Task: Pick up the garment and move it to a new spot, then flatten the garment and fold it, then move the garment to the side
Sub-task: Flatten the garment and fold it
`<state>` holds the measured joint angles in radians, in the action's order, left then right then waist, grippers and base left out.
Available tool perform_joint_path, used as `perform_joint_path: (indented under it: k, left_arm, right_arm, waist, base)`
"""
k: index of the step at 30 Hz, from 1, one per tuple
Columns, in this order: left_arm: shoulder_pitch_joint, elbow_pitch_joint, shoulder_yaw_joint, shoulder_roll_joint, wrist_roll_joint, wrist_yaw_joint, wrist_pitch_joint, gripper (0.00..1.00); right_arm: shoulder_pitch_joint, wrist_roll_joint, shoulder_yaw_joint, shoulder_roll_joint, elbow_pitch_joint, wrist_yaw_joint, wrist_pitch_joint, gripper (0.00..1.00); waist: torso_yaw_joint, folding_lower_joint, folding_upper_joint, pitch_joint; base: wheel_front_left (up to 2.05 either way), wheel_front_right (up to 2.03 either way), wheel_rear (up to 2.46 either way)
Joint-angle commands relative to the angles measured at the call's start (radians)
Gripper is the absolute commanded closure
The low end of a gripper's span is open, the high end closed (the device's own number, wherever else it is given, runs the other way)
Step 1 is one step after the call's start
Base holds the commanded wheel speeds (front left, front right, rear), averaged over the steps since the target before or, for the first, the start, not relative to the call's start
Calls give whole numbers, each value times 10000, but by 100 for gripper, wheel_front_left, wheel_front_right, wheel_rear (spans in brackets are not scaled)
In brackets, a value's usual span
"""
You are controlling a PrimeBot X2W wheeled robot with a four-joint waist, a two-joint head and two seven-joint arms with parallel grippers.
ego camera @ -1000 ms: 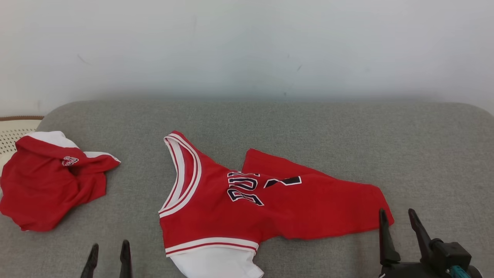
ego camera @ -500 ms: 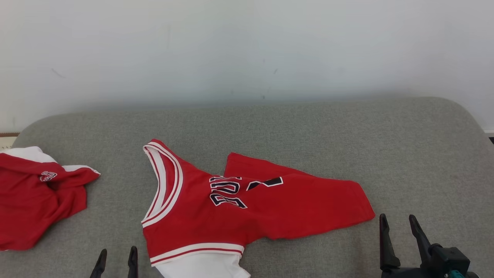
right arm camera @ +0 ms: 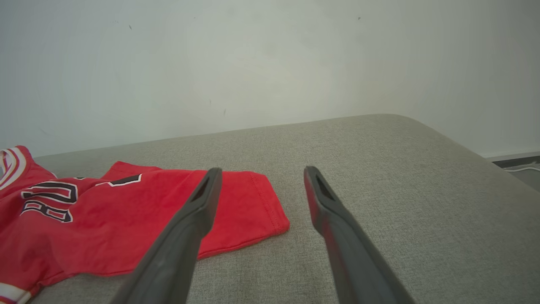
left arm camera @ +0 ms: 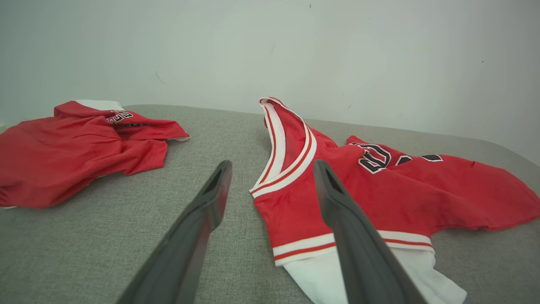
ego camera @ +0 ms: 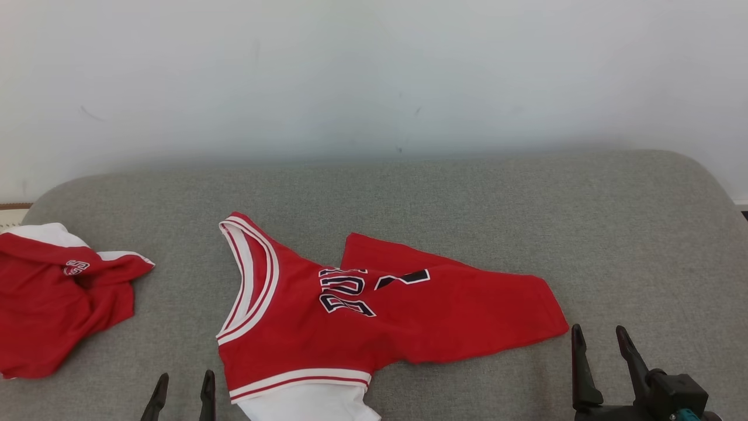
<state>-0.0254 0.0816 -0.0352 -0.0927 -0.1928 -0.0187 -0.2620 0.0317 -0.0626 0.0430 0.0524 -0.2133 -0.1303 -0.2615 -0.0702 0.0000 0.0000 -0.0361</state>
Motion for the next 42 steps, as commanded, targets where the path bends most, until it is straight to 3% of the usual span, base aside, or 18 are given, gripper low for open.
perform_joint_path:
  k: [1,31,42]
  left_arm:
    - [18,12,9,-45,3,21,-42,0]
    - [-124,169,5,-25,-365,186,-42,0]
    - [-435,1638,-1937,224,-401,1162,203,0]
  right_arm:
    - [45,-85,23,-22,-40,-9,-53,0]
    - [50,-248,-22,-28,-161,-9,-53,0]
    - [742,-173,-130,314,-1704,-9,131,0]
  waist:
    - [9,0,0,-7]
    - [5,0,0,-66]
    - [404,0,0,125]
  base:
    - [0,0,0]
    - [0,0,0]
    - [0,0,0]
